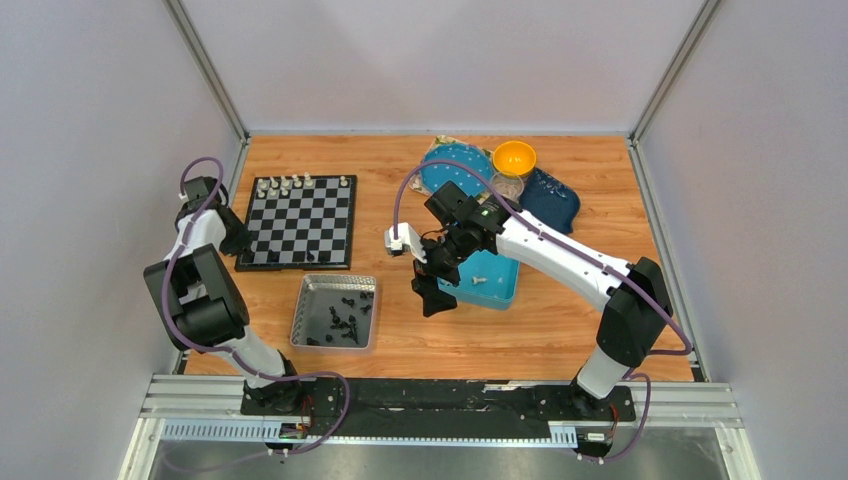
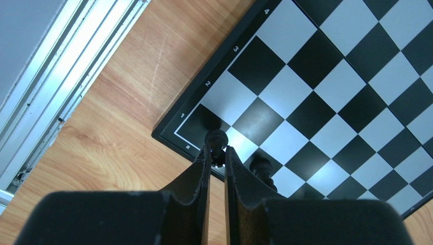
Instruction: Set up the chess pieces on the board
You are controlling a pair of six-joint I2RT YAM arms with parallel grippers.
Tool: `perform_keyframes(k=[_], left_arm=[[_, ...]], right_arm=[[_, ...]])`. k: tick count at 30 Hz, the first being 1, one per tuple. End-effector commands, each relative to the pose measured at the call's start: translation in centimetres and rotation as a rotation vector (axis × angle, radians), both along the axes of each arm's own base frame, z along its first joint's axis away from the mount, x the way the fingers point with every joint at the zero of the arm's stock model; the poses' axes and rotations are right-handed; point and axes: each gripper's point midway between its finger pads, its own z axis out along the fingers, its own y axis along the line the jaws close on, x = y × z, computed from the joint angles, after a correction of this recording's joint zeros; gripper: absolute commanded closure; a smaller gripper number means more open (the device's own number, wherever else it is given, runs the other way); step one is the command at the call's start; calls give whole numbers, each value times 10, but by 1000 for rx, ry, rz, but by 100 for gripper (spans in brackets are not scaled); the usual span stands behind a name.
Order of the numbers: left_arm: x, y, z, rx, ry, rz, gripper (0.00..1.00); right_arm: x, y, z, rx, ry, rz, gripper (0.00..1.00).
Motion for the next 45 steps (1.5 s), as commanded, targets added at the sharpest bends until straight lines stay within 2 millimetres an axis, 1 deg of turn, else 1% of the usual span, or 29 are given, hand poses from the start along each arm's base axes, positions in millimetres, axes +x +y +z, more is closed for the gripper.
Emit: perform_keyframes(k=[1,2,10,16,24,29,36,39,45], left_arm=[[16,19,12,42,-35,10,93],[15,19,9,38,-27,12,93],[12,19,0,20,7,13,92],[5,16,-5,10,38,16,92],[-1,15,-6,16,48,14,92],[-2,16,-2,25,43,12,91],[-3,14,-2,20,44,8,90],[-5,14,-5,17,55,9,88],[-7,15,-5,22,62,10,78]], right_arm=[[7,9,13,39,-17,-6,1],[8,9,13,39,-19,-7,1],[10,9,11,37,-6,-12,1],[12,9,11,40,-1,-15,1],[11,10,11,45,8,-12,1],[11,11,11,47,16,-12,1],[9,11,11,49,22,-10,1],[9,11,11,52,23,-9,1],[9,11,10,50,27,-9,1]])
